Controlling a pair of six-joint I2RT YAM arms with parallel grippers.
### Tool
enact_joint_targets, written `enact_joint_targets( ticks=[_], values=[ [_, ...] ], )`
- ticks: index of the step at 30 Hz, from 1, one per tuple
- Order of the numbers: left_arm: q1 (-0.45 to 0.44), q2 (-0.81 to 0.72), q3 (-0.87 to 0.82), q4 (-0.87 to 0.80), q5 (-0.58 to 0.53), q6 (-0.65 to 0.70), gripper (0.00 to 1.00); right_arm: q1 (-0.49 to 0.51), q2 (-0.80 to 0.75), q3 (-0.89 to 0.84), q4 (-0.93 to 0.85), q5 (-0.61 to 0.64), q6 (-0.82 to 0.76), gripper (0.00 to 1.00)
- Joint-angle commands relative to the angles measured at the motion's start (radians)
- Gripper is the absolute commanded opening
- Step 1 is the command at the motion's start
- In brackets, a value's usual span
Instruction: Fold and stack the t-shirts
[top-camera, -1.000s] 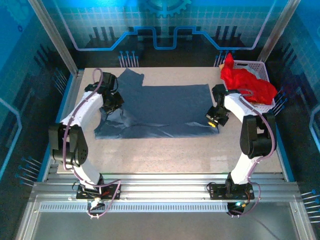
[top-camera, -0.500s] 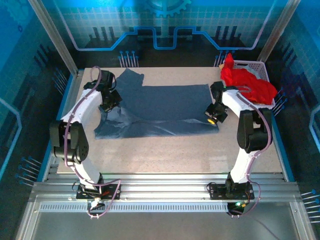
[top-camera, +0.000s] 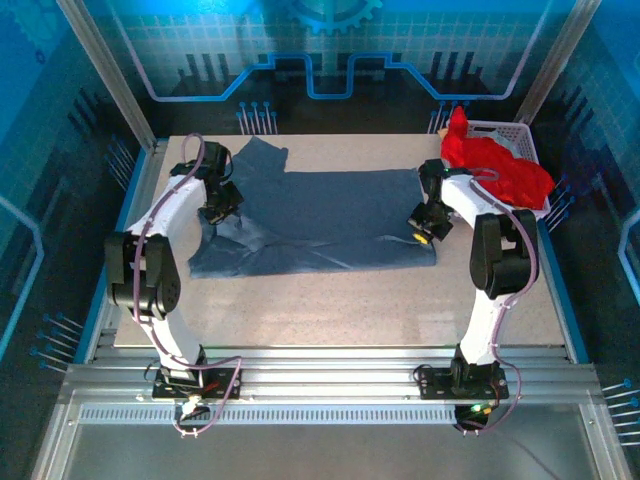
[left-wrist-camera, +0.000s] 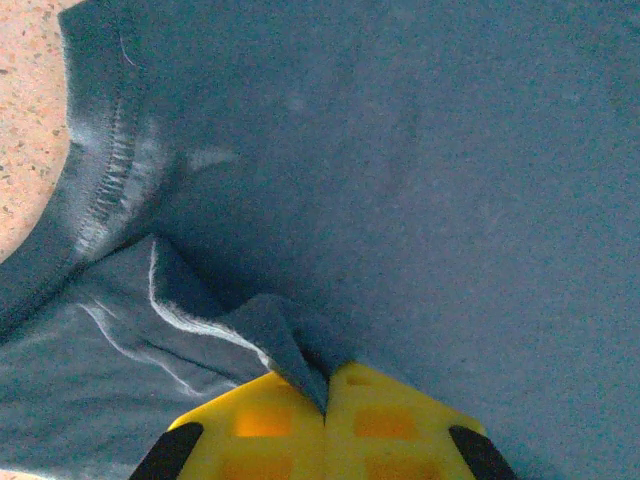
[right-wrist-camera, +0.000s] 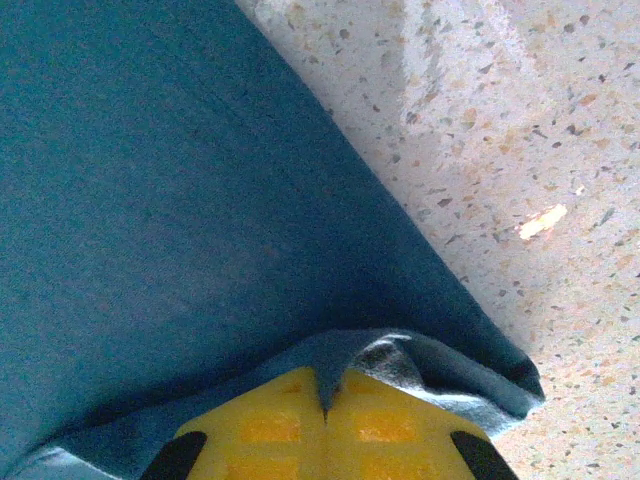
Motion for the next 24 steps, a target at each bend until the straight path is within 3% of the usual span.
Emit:
enact_joint_targets(
  ticks=[1, 13, 15, 16, 18, 19, 21, 24],
  values=[
    [0.013, 0.014, 0.029, -0.016, -0.019, -0.012, 0.0, -0.019, 0.02, 0.024, -0.008, 0.028, 0.026, 0.0],
    [0.019, 0.053, 0.052, -0.004, 0.008, -0.01, 0.0, -0.032, 0.056, 0.055, 0.006, 0.028, 0.022, 0.0],
    [0.026, 0.061, 0.054, 0.034, 0.074, 0.005, 0.0, -0.037, 0.055, 0.054, 0.02, 0.021, 0.012, 0.13],
    [0.03, 0.063, 0.054, 0.064, 0.119, 0.019, 0.11, -0.037, 0.046, 0.052, 0.038, 0.017, -0.002, 0.2],
    [0.032, 0.065, 0.073, 0.065, 0.145, 0.029, 0.48, -0.038, 0.023, 0.051, 0.064, 0.0, -0.037, 0.32],
    [0.031, 0.063, 0.092, 0.033, 0.13, 0.027, 0.58, -0.039, 0.006, 0.055, 0.067, -0.007, -0.056, 0.38],
    [0.034, 0.044, 0.11, -0.039, 0.084, 0.019, 0.67, -0.04, -0.045, 0.041, 0.082, -0.019, -0.077, 0.51],
    [0.054, -0.051, 0.02, -0.062, 0.067, -0.046, 0.68, -0.041, -0.124, 0.003, 0.079, -0.023, -0.108, 0.63]
  ],
)
